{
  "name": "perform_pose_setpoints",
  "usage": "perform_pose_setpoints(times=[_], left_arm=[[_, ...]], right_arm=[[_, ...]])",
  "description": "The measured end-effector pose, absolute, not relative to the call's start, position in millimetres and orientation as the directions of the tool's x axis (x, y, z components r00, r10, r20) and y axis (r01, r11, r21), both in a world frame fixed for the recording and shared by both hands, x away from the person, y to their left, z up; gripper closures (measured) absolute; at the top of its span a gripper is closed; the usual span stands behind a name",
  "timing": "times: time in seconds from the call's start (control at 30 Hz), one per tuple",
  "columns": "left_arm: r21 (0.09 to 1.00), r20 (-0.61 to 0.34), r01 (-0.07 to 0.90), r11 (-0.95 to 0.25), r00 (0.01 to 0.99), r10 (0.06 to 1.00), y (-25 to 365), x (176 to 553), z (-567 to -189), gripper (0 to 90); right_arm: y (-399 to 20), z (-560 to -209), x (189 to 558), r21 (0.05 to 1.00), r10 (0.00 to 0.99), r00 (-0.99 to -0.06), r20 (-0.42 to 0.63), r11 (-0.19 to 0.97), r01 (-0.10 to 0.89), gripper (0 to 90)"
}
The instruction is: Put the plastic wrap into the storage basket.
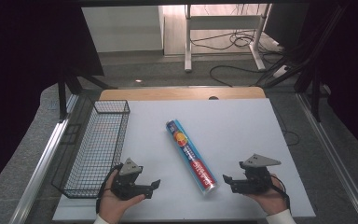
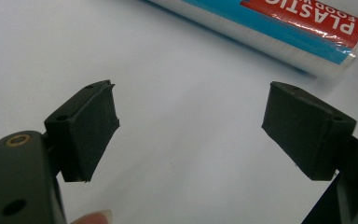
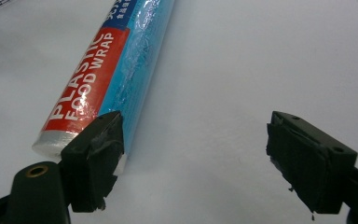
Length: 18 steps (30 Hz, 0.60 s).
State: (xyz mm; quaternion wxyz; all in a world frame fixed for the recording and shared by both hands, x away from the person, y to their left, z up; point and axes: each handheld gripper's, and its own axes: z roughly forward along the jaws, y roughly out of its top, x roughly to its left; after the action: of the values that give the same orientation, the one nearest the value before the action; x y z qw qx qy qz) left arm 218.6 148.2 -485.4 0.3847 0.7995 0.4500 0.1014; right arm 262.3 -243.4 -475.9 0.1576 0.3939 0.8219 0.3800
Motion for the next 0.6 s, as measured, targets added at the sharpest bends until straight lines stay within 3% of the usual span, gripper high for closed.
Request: perform_pose_setpoints(times=[0.6], left_arm=[[0.705, -0.18, 0.643, -0.299, 0.57, 0.802, 150.4, 214.7, -487.1, 17.1]], right_arm=[[-237.8, -470.6, 262.0, 0.736, 0.775, -0.628, 0.071, 0.384, 0.558, 24.0]])
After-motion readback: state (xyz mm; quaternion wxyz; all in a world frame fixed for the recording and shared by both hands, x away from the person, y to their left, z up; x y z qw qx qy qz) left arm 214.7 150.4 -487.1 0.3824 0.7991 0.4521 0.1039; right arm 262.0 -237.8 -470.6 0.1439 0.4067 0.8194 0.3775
